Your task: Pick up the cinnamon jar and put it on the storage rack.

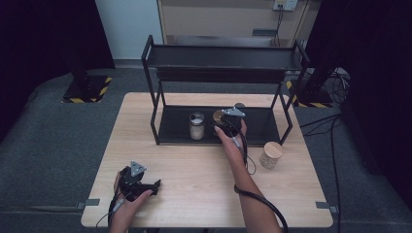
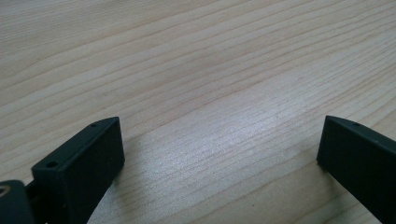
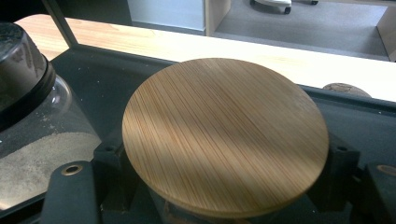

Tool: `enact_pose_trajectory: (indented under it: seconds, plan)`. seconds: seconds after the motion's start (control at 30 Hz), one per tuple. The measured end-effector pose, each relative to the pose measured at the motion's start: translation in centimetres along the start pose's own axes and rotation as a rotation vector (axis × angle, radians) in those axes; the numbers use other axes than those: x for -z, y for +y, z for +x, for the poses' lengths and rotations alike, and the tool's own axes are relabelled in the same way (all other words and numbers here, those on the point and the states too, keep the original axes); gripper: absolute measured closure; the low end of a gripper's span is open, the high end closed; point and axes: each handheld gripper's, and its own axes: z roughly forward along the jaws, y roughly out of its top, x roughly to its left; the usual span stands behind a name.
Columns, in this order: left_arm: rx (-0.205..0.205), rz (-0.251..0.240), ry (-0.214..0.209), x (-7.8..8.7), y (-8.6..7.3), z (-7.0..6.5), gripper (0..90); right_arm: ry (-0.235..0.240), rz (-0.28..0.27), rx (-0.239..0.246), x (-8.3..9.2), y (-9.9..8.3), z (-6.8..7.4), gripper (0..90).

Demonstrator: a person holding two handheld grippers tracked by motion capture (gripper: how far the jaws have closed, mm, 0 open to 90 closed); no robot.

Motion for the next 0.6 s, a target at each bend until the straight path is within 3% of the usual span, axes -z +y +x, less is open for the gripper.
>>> enact_pose_trajectory:
  seconds: [0.6]
  plan:
    - [0.0,0.0,0.0,0.0,0.01,0.01,0.0,0.008,0.001,0.021,0.17,-0.15,0.05,24.9]
